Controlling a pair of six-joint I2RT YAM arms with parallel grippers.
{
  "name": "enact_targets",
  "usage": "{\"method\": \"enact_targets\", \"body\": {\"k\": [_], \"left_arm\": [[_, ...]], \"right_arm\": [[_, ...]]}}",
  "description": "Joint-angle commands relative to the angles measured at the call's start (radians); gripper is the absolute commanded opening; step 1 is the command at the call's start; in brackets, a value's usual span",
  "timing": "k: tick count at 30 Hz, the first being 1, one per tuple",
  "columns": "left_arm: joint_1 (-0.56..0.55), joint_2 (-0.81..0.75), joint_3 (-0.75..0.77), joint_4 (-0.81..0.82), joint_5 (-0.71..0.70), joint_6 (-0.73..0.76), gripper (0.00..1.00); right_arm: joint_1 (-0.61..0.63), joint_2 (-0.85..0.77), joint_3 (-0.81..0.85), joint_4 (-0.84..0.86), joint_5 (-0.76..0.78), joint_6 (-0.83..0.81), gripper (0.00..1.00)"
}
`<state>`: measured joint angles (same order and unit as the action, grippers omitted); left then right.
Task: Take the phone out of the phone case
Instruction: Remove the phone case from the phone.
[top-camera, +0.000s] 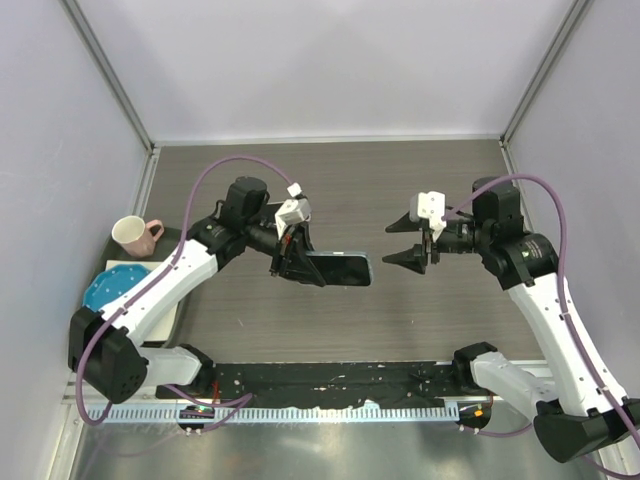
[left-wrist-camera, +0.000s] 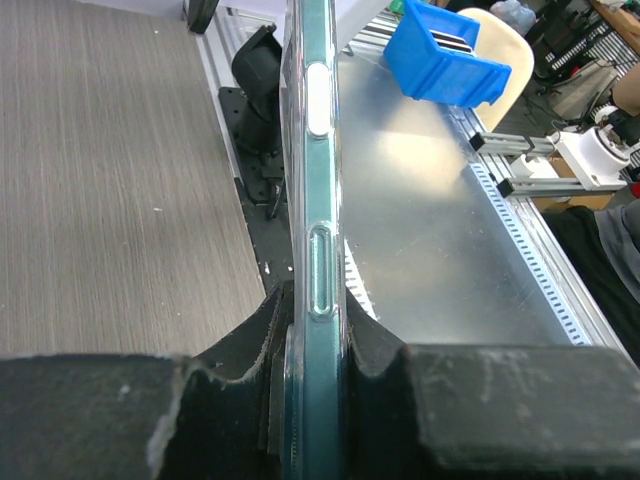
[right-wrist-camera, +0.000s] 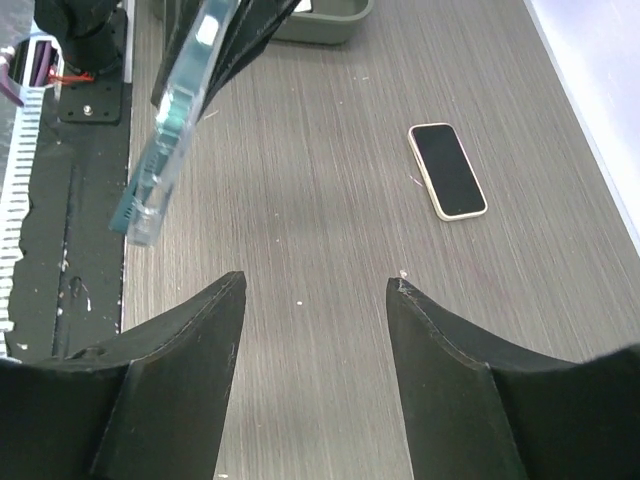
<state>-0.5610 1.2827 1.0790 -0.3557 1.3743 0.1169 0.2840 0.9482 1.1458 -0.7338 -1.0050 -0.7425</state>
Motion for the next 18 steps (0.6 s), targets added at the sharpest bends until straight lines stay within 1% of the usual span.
{"method": "enact_targets", "body": {"k": [1,3,4,5,6,7,8,9,11,12,13,14,16,17,18], "left_arm": [[0.012,-0.037,-0.004,0.047,0.049,0.009,0.0],[0.013,-0.042,-0.005,0.049,0.04,0.01,0.0],[0.016,-0.043,-0.007,0.052,0.031,0.01,0.0],[0.018,-0.046,-0.008,0.054,0.026,0.013,0.0],[0.024,-0.046,-0.011,0.055,0.017,0.013,0.0],[0.026,-0.049,-0.014,0.063,0.009,0.017,0.0],[0.026,-0.051,-0.017,0.063,-0.007,0.017,0.0],[0.026,-0.052,-0.022,0.064,-0.014,0.018,0.0],[0.027,-0.052,-0.027,0.072,-0.029,0.02,0.0],[0.03,-0.051,-0.03,0.075,-0.034,0.021,0.0],[0.03,-0.051,-0.031,0.08,-0.038,0.02,0.0],[0.033,-0.051,-0.033,0.084,-0.041,0.02,0.0],[0.035,-0.054,-0.037,0.09,-0.05,0.02,0.0],[0.035,-0.054,-0.037,0.092,-0.052,0.018,0.0],[0.039,-0.057,-0.04,0.095,-0.063,0.014,0.0]], "right_arm": [[-0.009,-0.014,0.072,0.051,-0.055,0.124,0.64],[-0.009,-0.012,0.083,0.066,-0.108,0.188,0.65],[-0.009,-0.003,0.088,0.082,-0.165,0.221,0.72],[-0.011,0.001,0.094,0.129,-0.182,0.273,0.78],[-0.009,0.004,0.094,0.167,-0.194,0.386,0.79],[-0.011,0.007,0.088,0.215,-0.211,0.461,0.79],[-0.008,0.012,0.075,0.34,-0.207,0.533,0.79],[-0.009,0.015,0.042,0.408,-0.193,0.693,0.79],[-0.009,0.038,0.003,0.581,-0.149,0.82,0.78],[-0.011,0.046,-0.033,0.632,-0.149,0.877,0.78],[-0.011,0.053,-0.055,0.683,-0.15,0.973,0.77],[-0.009,0.063,-0.079,0.809,-0.153,1.039,0.75],[-0.009,0.075,-0.144,0.919,-0.156,1.18,0.72],[-0.009,0.075,-0.158,0.968,-0.156,1.193,0.69],[-0.011,0.067,-0.173,0.973,-0.165,1.19,0.68]]}}
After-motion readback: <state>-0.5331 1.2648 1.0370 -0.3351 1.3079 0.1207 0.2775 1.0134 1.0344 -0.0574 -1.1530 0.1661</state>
